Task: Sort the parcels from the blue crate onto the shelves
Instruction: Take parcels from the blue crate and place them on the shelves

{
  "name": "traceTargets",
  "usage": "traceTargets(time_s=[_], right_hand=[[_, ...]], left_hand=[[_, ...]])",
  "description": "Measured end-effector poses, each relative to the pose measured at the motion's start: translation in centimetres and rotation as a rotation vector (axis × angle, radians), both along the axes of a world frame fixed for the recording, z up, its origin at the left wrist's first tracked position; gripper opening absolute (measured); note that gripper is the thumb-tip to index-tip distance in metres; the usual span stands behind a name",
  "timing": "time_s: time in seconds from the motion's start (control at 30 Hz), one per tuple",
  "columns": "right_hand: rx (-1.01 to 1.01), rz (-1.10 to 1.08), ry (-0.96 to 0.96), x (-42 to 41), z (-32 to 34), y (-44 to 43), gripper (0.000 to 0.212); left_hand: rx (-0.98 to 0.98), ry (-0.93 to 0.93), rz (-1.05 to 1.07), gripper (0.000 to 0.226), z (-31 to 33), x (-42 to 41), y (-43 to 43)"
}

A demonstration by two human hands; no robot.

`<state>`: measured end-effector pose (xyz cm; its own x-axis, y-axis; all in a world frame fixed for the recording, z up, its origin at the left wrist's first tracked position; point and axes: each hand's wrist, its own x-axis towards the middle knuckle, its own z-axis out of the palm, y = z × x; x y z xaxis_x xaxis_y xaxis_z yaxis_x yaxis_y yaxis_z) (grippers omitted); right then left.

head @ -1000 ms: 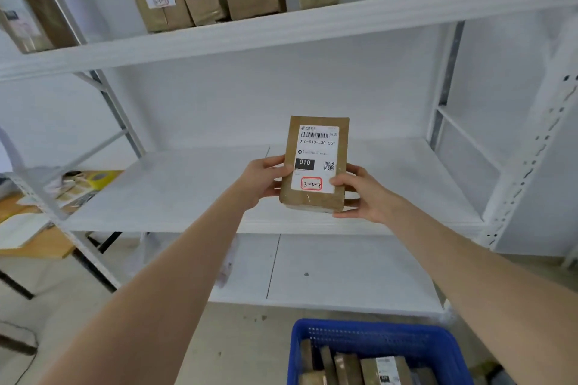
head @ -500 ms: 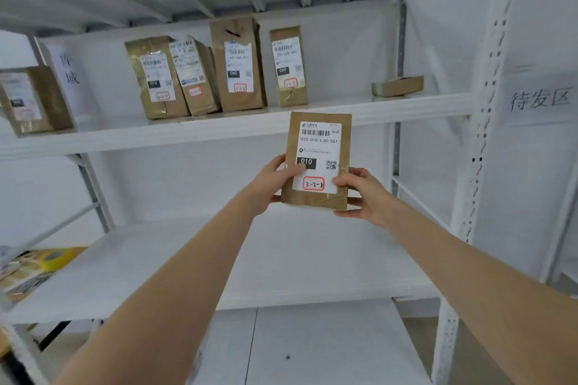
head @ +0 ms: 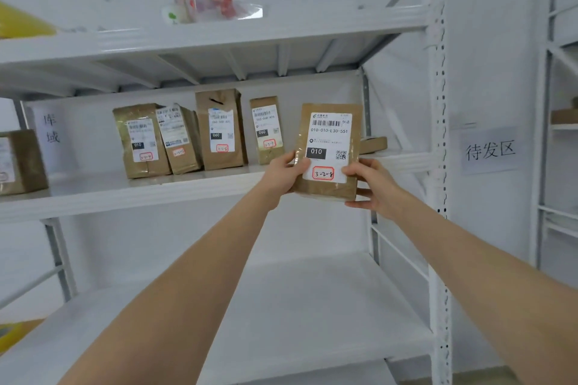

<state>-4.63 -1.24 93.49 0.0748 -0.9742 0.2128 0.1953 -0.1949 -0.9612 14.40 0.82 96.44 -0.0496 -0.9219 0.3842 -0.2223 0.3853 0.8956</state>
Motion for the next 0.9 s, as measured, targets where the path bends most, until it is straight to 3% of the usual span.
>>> traceTargets(time_s=[0.4, 0.63, 0.73, 0.9], right_hand=[[-0.153, -0.019, 0.036, -3.1, 5.7, -5.5, 0.051], [-0.303, -0.08, 0.157, -2.5, 6.4, -8.1, 0.058], [-0.328, -0.115, 0.169, -1.8, 6.5, -9.7, 0.051], [-0.364, -0.195, 0.249, -0.4, 6.2, -12.0, 0.044]], left_hand=[[-0.164, -0.103, 0.201, 0.022, 5.7, -4.1, -4.3], [-0.209, -0.13, 0.344, 0.047, 7.2, -5.0, -5.7], [-0.24, -0.192, 0.412, 0.059, 8.0, -5.0, -6.5], [-0.251, -0.275, 0.464, 0.054, 8.7, -4.8, -8.1]])
